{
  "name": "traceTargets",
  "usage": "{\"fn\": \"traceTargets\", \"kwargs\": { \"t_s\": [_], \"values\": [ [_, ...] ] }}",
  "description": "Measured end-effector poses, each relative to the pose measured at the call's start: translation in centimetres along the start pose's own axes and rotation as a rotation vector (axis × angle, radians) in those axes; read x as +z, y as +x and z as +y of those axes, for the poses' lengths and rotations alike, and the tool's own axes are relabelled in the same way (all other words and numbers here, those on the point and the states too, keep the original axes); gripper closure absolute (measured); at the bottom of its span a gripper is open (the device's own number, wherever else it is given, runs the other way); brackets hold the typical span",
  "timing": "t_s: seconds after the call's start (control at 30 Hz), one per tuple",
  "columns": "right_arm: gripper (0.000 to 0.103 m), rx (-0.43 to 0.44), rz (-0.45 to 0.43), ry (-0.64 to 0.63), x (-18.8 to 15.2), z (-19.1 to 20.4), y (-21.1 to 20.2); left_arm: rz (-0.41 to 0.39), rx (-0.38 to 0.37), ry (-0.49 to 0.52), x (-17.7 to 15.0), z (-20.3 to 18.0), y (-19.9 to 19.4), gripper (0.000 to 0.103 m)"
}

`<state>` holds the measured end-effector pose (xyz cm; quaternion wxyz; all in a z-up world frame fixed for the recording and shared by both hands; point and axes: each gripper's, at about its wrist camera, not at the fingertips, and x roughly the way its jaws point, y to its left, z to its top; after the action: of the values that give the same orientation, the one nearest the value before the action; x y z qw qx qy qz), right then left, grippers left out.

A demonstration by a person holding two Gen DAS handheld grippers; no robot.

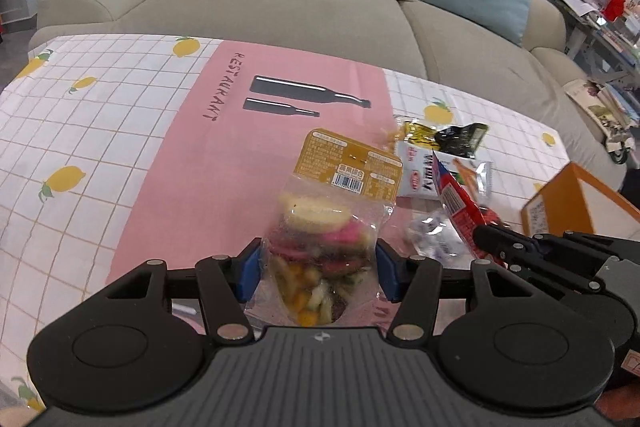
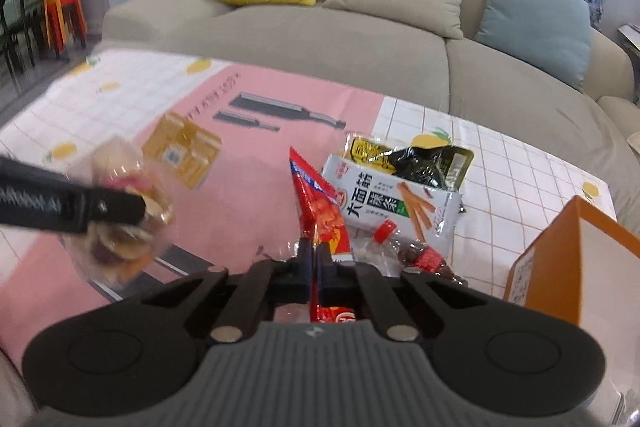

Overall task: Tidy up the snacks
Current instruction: 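Carry both packets over the orange box and open both tools to release them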

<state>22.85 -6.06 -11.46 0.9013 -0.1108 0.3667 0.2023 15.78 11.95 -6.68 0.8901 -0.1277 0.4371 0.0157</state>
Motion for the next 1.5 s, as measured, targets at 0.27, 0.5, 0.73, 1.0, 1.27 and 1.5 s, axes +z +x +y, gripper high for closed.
{"fn": "traceTargets", "kwargs": {
  "t_s": [0.27, 0.5, 0.73, 1.0, 1.27, 1.5],
  "values": [
    [0.103, -0.005, -0.051, 0.076, -0.5, -0.2, -5.4, -0.026, -0.030, 0.017, -1.0, -2.2, -3.3, 0.038],
    [0.103, -0.006, -0.111, 0.165, -1.9, -2.1, -10.1, -0.059, -0.064, 0.069, -1.9, -5.1, -6.0, 0.039],
    [0.103, -0.026, -0.165, 0.193, -2.5, -5.4, -14.6, -0.093, -0.098, 0.151, -1.8, -9.3, -7.7, 0.040],
    [0.103, -0.098, -0.173, 0.234, -3.4, -11.1, -18.1, -0.115, -0.166, 0.273, -0.5, -15.7, -7.9, 0.040],
    [0.103, -0.132, -0.145, 0.338, -4.5, -18.1, -20.1, -0.062, -0.268, 0.434, 0.5, -23.5, -5.7, 0.040],
    [0.103, -0.099, -0.053, 0.514, -6.1, -24.0, -18.2, 0.070, -0.284, 0.543, 0.5, -29.5, -0.5, 0.040]
  ]
}}
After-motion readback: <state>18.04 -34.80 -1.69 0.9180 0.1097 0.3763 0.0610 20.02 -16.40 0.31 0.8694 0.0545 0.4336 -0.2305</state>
